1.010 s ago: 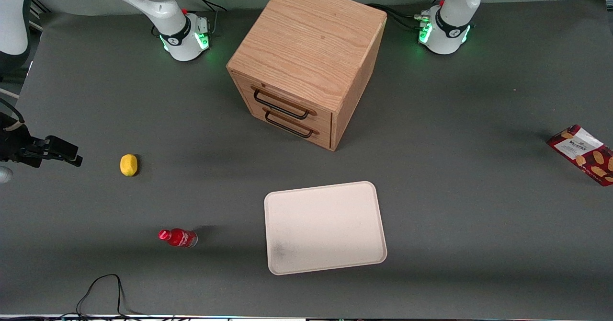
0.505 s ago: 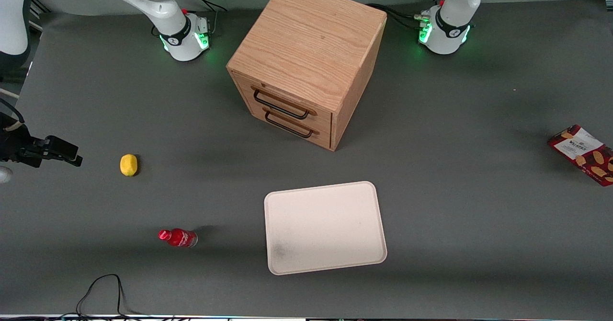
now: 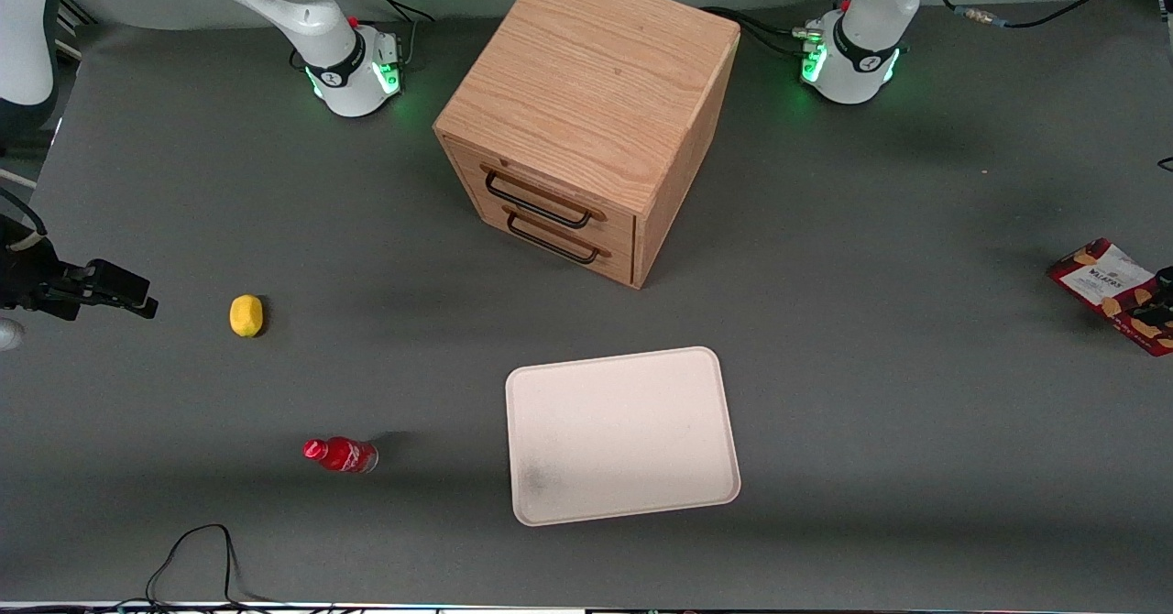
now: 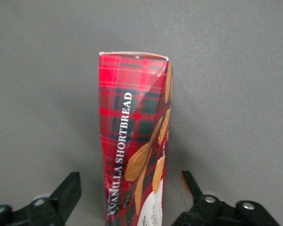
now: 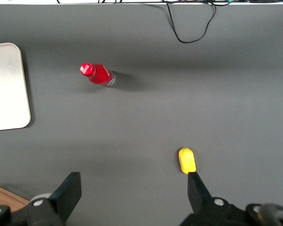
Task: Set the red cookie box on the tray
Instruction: 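Lift the red shortbread box upright with the left gripper toward the tray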
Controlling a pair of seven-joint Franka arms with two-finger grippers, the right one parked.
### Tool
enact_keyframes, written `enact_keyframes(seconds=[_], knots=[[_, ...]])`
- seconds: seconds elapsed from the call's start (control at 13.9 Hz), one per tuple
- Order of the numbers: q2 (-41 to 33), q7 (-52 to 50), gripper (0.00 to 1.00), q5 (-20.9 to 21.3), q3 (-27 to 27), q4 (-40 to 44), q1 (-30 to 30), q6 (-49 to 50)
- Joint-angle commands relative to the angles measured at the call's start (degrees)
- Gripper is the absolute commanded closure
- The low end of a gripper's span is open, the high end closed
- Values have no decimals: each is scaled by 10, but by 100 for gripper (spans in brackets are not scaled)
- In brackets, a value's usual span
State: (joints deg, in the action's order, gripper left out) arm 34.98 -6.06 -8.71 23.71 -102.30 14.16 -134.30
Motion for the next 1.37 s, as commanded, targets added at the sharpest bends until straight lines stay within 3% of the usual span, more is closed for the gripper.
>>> enact_keyframes(seconds=[0.0,0.43,0.51,0.65,1.01,1.3], knots=[[5,26,100,-5,1,1,-1,-3],[0,67,100,-4,0,8,-7,5],[-15,97,100,-3,-2,10,-7,16],[-33,252,100,-6,-23,37,-20,83],[-89,243,100,-2,-71,157,-78,308],[-126,97,100,4,-134,230,-162,398]])
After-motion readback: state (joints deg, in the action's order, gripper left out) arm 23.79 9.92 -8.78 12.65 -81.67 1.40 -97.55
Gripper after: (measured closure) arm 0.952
